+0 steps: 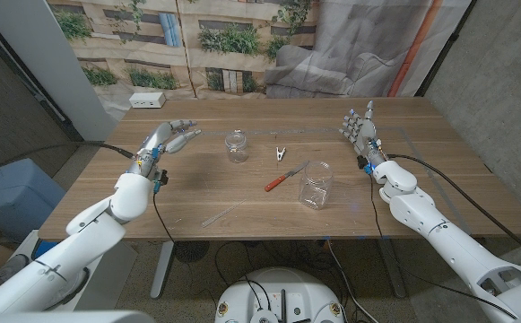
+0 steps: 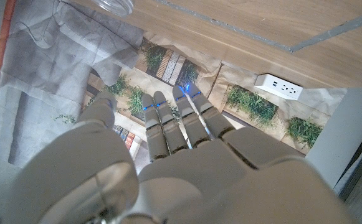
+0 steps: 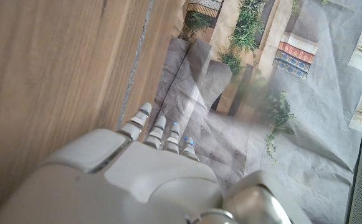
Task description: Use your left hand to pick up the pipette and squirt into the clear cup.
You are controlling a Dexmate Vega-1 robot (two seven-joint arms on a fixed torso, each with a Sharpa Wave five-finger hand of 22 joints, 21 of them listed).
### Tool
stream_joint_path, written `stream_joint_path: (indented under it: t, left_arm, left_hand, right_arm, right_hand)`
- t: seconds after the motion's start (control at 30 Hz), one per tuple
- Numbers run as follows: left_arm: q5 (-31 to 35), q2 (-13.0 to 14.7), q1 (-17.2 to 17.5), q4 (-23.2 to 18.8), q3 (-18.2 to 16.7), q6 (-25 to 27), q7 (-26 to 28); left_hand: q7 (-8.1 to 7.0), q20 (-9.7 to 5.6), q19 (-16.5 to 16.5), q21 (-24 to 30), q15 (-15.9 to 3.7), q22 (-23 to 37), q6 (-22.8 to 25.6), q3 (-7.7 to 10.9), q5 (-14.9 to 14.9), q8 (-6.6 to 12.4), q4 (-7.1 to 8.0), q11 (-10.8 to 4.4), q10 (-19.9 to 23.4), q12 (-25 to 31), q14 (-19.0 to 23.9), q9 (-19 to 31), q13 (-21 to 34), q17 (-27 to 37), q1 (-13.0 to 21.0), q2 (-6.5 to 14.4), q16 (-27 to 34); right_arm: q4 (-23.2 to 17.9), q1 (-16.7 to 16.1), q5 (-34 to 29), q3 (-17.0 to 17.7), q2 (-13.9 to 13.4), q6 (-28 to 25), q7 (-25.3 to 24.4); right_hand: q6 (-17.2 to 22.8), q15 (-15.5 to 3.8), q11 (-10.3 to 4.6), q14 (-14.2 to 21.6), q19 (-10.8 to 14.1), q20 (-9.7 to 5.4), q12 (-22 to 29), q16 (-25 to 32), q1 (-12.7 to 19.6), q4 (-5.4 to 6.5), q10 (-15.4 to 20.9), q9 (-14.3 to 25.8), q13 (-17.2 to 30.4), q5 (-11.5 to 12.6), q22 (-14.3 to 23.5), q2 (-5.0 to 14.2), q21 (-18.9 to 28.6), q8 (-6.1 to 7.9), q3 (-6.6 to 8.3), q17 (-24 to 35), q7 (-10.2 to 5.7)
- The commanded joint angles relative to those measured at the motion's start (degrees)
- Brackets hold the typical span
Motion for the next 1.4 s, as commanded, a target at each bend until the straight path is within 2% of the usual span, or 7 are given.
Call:
stream_joint_path:
  t: [0.03, 0.23, 0.5, 0.83, 1.07, 1.2, 1.4]
  left_arm:
    - [-10.0, -3.8, -3.8, 6.6, 2.2, -4.9, -0.6]
    - [-13.3, -4.5, -7.8, 13.9, 5.2, -11.2, -4.4]
    - [-17.9, -7.0, -12.8, 21.6, 8.4, -15.3, -7.6]
    - [-21.8, -10.2, -14.5, 25.3, 10.6, -17.8, -7.2]
    - [-23.8, -11.3, -14.8, 26.8, 12.1, -20.7, -9.0]
    - [-26.0, -12.8, -15.2, 28.4, 12.4, -22.2, -9.9]
    - [-27.6, -12.7, -16.3, 29.5, 13.5, -22.0, -12.4]
  left_hand:
    - [0.29, -0.24, -1.2, -0.2, -3.03, -0.1, -1.7, 0.59, 0.0, 0.00, -0.40, 1.03, -2.3, -0.2, -2.8, 0.0, -0.1, 0.0, -1.3, 0.1, -0.4]
    - [1.88, -1.13, -3.6, -0.6, -1.97, -0.3, -6.9, 0.66, 0.1, -0.24, -0.44, 1.71, -7.1, -0.3, -7.4, -0.1, -0.2, 0.1, -3.9, 0.5, -0.4]
    - [3.44, -1.36, -7.8, -0.9, -0.16, -0.5, -11.0, -0.03, 0.1, -0.17, 0.69, 4.05, -12.1, -0.2, -12.2, -0.2, -0.3, 0.2, -8.5, 1.0, -0.2]
    - [4.31, -1.67, -11.5, -1.1, 1.02, -0.5, -13.8, -0.97, 0.3, 0.08, 1.75, 5.26, -16.0, -0.2, -16.2, -0.2, -0.3, 0.3, -13.0, 1.0, -0.2]
    - [4.76, -3.28, -18.9, -1.2, 2.34, -0.7, -21.1, -1.01, 0.6, -0.24, 1.94, 6.60, -24.1, -0.4, -24.0, -0.3, -0.4, 0.2, -17.4, 1.7, -0.2]
    - [4.80, -3.38, -20.7, -1.1, 2.86, -0.7, -24.0, -0.99, 0.7, -0.26, 2.12, 7.10, -27.0, -0.3, -26.3, -0.3, -0.4, 0.2, -19.0, 1.9, -0.2]
    - [4.53, -2.86, -23.3, -1.0, 3.46, -0.6, -29.1, -0.55, 1.0, -0.34, 2.77, 7.75, -31.6, -0.4, -30.2, -0.3, -0.5, 0.3, -21.3, 2.9, -0.1]
  right_arm:
    - [0.1, 0.1, 0.0, 0.0, 0.0, 0.0, 0.0]
    - [0.1, 0.1, 0.0, 0.0, 0.0, 0.0, 0.1]
    - [0.1, 0.1, 0.0, 0.0, 0.0, 0.0, 0.1]
    - [0.1, 0.0, 0.0, 0.0, 0.0, 0.1, 0.1]
    - [0.1, 0.0, 0.0, 0.0, 0.0, 0.0, 0.1]
    - [0.0, 0.0, 0.0, 0.0, 0.0, 0.0, 0.0]
    - [0.0, 0.0, 0.0, 0.0, 0.0, 0.0, 0.0]
  right_hand:
    - [0.1, -4.68, -0.32, -0.4, 0.2, 0.00, 0.2, 0.3, 0.0, 0.03, -0.2, 0.1, 0.1, 0.3, 0.3, 3.34, 0.4, 0.36, -0.37, 0.3, -0.53]
    - [0.1, -4.71, -0.23, -0.5, 0.2, 0.00, 0.2, 0.3, 0.0, 0.03, -0.1, 0.1, 0.1, 0.3, 0.3, 3.33, 0.4, 0.37, -0.37, 0.3, -0.52]
    - [0.1, -4.79, -0.31, -0.4, 0.2, -0.05, 0.2, 0.4, 0.0, 0.03, 0.0, 0.1, 0.1, 0.3, 0.3, 3.34, 0.4, 0.39, -0.37, 0.3, -0.53]
    - [0.2, -4.74, -0.31, -0.4, 0.2, -0.06, 0.2, 0.4, 0.0, 0.03, 0.0, 0.1, 0.0, 0.3, 0.3, 3.34, 0.4, 0.40, -0.37, 0.3, -0.54]
    - [0.2, -4.65, -0.21, -0.4, 0.2, -0.02, 0.2, 0.4, 0.0, 0.03, -0.1, 0.1, 0.0, 0.3, 0.3, 3.33, 0.4, 0.40, -0.37, 0.3, -0.51]
    - [0.2, -4.72, -0.27, -0.5, 0.2, -0.01, 0.2, 0.3, 0.0, 0.03, -0.2, 0.1, 0.0, 0.3, 0.3, 3.33, 0.4, 0.40, -0.38, 0.3, -0.49]
    - [0.1, -4.68, -0.29, -0.4, 0.2, -0.04, 0.3, 0.3, 0.0, 0.03, 0.1, 0.1, 0.0, 0.3, 0.3, 3.33, 0.4, 0.39, -0.38, 0.3, -0.53]
